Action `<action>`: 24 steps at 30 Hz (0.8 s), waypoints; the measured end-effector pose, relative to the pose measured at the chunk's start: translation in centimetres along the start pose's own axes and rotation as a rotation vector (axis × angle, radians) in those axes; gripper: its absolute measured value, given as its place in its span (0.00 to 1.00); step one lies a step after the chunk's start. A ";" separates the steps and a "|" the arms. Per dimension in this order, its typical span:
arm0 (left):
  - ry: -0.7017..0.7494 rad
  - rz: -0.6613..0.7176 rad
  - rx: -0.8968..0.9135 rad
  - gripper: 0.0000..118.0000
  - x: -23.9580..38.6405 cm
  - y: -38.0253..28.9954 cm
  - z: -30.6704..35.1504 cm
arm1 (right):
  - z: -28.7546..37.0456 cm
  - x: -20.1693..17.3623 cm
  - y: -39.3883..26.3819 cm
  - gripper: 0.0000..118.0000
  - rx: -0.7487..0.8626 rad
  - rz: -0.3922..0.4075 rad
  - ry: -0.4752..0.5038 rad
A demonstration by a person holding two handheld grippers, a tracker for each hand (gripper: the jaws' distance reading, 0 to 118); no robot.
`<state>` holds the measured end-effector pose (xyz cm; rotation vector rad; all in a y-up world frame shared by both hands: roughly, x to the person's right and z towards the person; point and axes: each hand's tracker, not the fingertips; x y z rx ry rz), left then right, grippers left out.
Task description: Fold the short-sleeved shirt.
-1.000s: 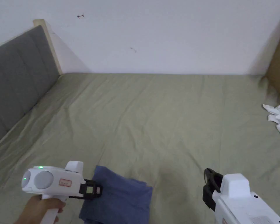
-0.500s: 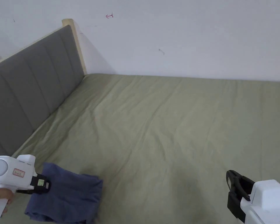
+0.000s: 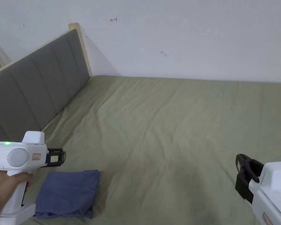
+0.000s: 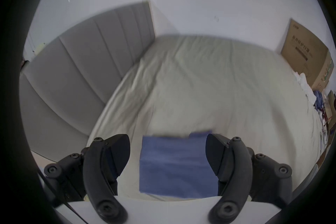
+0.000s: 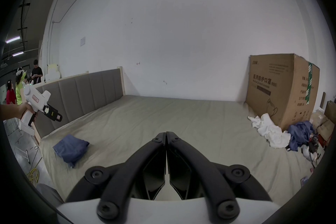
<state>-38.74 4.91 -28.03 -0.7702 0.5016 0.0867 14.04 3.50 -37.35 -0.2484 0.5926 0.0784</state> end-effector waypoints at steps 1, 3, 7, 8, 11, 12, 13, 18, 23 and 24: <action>-0.004 0.007 0.058 0.77 0.9 0.5 1.7 | 0.6 0.3 0.7 0.00 0.016 0.004 -0.009; -0.004 0.018 0.160 0.77 2.6 1.5 4.9 | 1.7 0.9 2.1 0.00 0.036 0.009 -0.024; -0.017 0.038 0.320 0.77 5.9 3.3 10.4 | 4.2 2.5 5.1 0.00 0.084 0.013 -0.063; -0.026 0.046 0.357 0.77 6.7 3.5 11.7 | 4.9 2.9 5.7 0.00 0.097 0.012 -0.073; -0.056 0.077 0.479 0.77 9.4 3.9 15.4 | 7.0 4.2 7.3 0.00 0.142 0.022 -0.106; -0.074 0.081 0.514 0.77 10.4 3.9 16.5 | 7.7 4.7 7.7 0.00 0.154 0.025 -0.119; -0.083 0.087 0.547 0.77 11.4 3.9 17.6 | 8.4 5.2 8.1 0.00 0.166 0.031 -0.133; -0.068 0.066 0.712 0.77 17.8 2.4 21.7 | 11.5 7.3 9.0 0.00 0.203 0.059 -0.178; -0.078 0.034 0.797 0.77 23.1 0.0 22.7 | 13.7 9.0 9.0 0.00 0.223 0.077 -0.223; -0.079 0.021 0.816 0.77 24.3 -0.5 22.8 | 14.1 9.3 8.9 0.00 0.226 0.073 -0.228</action>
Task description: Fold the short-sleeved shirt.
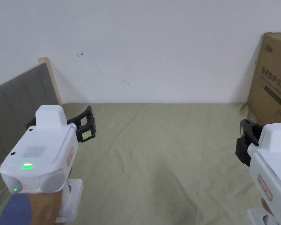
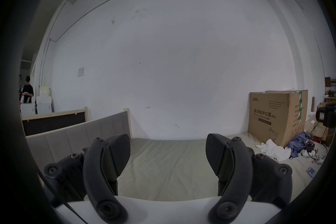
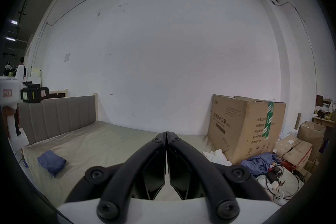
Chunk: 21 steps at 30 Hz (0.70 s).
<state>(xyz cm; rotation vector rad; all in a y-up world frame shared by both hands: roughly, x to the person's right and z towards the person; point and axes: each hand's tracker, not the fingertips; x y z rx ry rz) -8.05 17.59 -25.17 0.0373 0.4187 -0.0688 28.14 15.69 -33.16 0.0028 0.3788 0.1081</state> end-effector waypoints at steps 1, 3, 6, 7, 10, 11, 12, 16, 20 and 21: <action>0.001 -0.001 0.003 0.76 1.1 -0.3 0.4 | 0.3 0.3 0.0 0.00 0.003 -0.003 -0.007; -0.019 0.005 0.028 0.74 2.7 -1.0 1.0 | 0.8 0.8 -0.2 0.00 0.008 0.000 -0.028; -0.049 0.015 0.049 0.71 4.5 -2.0 2.0 | 1.6 1.4 -0.4 0.00 0.009 -0.004 -0.049; -0.062 0.022 0.057 0.64 5.0 -2.3 2.3 | 1.7 1.7 -0.5 0.00 0.009 -0.008 -0.055; -0.093 0.016 0.075 0.19 6.0 -2.9 2.9 | 2.3 1.9 -0.7 0.00 0.013 -0.007 -0.078; -0.106 0.004 0.076 0.08 6.2 -3.0 2.9 | 2.3 2.0 -0.8 0.00 0.013 -0.008 -0.084; -0.135 -0.006 0.072 0.03 6.4 -3.2 3.0 | 2.4 2.1 -0.8 0.00 0.012 -0.011 -0.086; -0.181 -0.003 0.041 0.00 6.9 -3.3 2.8 | 2.5 2.2 -0.8 0.00 0.012 -0.019 -0.097; -0.188 -0.009 0.037 0.00 7.3 -3.4 2.9 | 2.7 2.3 -0.8 0.00 0.011 -0.021 -0.100; -0.196 -0.013 0.038 0.00 7.3 -3.4 2.9 | 2.7 2.2 -0.8 0.00 0.010 -0.020 -0.100</action>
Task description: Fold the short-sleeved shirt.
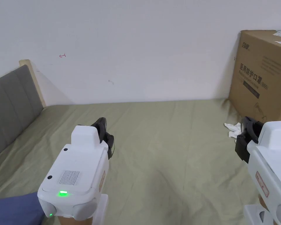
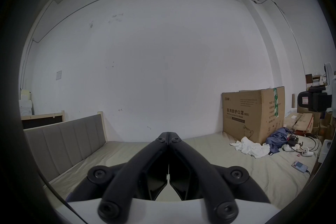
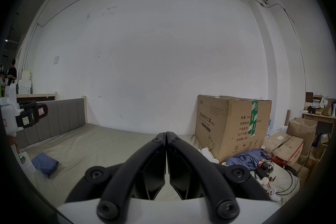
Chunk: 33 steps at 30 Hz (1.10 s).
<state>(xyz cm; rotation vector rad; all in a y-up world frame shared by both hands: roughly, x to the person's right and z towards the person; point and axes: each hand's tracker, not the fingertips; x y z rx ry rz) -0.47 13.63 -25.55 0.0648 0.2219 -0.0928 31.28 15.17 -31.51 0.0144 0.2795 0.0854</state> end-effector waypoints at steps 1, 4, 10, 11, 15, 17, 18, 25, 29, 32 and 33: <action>-0.001 -0.002 0.000 0.00 0.2 0.0 0.1 | 0.0 -0.1 0.0 0.00 0.000 0.001 -0.001; -0.003 -0.006 -0.003 0.00 0.3 -0.1 -0.2 | -0.1 -0.1 0.0 0.00 -0.003 0.005 -0.001; -0.005 -0.009 -0.010 0.00 0.3 -0.1 -0.1 | -0.1 0.0 0.0 0.00 -0.003 0.001 -0.005; -0.002 -0.010 -0.011 0.00 0.3 -0.2 -0.1 | -0.1 0.0 0.0 0.00 -0.003 0.002 -0.005; 0.006 -0.006 -0.012 0.00 0.2 -0.4 0.0 | -0.1 0.0 0.1 0.00 0.000 0.002 -0.004; 0.004 -0.005 -0.014 0.00 0.2 -0.4 0.0 | -0.1 0.0 0.2 0.00 0.001 0.004 -0.004; 0.005 -0.003 -0.015 0.00 0.2 -0.4 0.0 | -0.1 0.0 0.2 0.00 0.003 0.006 -0.005; 0.010 -0.010 -0.019 0.00 0.2 -0.4 0.1 | -0.1 0.0 0.2 0.00 0.002 0.004 -0.003; 0.010 0.001 -0.017 0.00 0.2 -0.4 0.2 | 0.0 -0.1 0.2 0.00 0.002 0.003 -0.002; 0.009 0.004 -0.022 0.00 0.1 -0.4 0.1 | 0.0 -0.1 0.2 0.00 0.002 0.005 0.000; 0.010 0.006 -0.021 0.00 0.1 -0.4 0.1 | 0.0 -0.1 0.2 0.00 0.003 0.005 0.001</action>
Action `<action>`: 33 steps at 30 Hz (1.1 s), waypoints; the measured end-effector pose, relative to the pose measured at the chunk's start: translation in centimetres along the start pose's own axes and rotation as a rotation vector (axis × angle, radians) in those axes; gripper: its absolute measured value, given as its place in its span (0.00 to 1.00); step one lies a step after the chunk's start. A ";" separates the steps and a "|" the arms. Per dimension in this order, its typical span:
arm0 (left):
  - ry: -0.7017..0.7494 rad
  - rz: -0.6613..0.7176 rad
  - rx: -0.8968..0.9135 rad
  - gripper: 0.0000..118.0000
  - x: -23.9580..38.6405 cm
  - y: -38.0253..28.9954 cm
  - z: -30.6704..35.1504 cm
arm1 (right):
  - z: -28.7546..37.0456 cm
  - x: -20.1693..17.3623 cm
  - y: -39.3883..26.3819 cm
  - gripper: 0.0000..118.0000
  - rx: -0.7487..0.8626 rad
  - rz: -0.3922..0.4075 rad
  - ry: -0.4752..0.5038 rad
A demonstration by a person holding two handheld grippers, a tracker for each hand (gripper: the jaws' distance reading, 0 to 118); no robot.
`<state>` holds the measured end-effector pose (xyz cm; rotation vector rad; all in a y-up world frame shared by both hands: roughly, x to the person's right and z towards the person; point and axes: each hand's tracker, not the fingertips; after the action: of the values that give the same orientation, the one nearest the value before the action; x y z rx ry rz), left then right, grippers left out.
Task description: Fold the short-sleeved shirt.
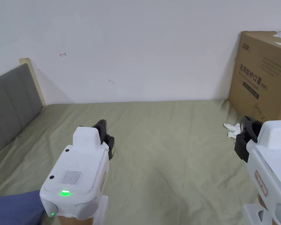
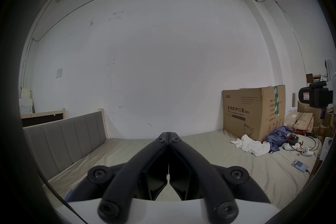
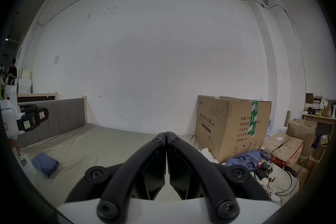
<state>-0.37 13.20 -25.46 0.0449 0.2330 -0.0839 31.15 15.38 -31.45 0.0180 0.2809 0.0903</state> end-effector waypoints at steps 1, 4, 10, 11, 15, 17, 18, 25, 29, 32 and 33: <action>0.002 -0.001 0.000 0.00 0.0 0.0 0.0 | 0.0 0.0 0.0 0.00 0.000 -0.001 0.000; 0.002 -0.002 -0.003 0.00 -0.1 -0.1 0.0 | 0.0 -0.1 0.1 0.00 -0.001 -0.001 0.002; 0.007 -0.004 -0.004 0.00 -0.2 -0.1 -0.1 | -0.1 -0.3 0.1 0.00 -0.001 0.002 0.006; 0.007 -0.005 -0.004 0.00 -0.2 -0.1 -0.1 | -0.1 -0.3 0.1 0.00 -0.002 0.003 0.006; 0.017 -0.017 -0.006 0.00 -0.2 -0.3 0.0 | -0.1 -0.3 0.0 0.00 -0.002 0.005 0.002; 0.017 -0.010 -0.008 0.00 -0.4 -0.3 0.1 | -0.1 -0.3 0.0 0.01 -0.006 0.005 0.001; 0.021 -0.003 -0.006 0.03 -0.4 -0.3 0.1 | -0.2 -0.3 0.0 0.02 -0.012 0.004 0.006; 0.065 0.021 0.027 0.97 -0.9 -0.4 0.2 | -0.5 -0.4 -0.4 0.92 -0.025 -0.002 -0.001; 0.068 0.022 0.019 1.00 -1.2 -0.5 0.2 | -0.4 -0.3 -0.4 0.98 -0.024 -0.009 -0.003; 0.065 0.029 0.016 1.00 -1.3 -0.6 0.3 | -0.4 -0.3 -0.5 1.00 -0.024 -0.015 0.006; 0.063 0.032 0.012 1.00 -1.4 -0.6 0.2 | -0.4 -0.2 -0.4 1.00 -0.019 -0.013 0.002</action>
<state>-1.69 12.69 -24.93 0.0636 0.2943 -0.0523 30.85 14.95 -31.75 -0.0029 0.2817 0.0802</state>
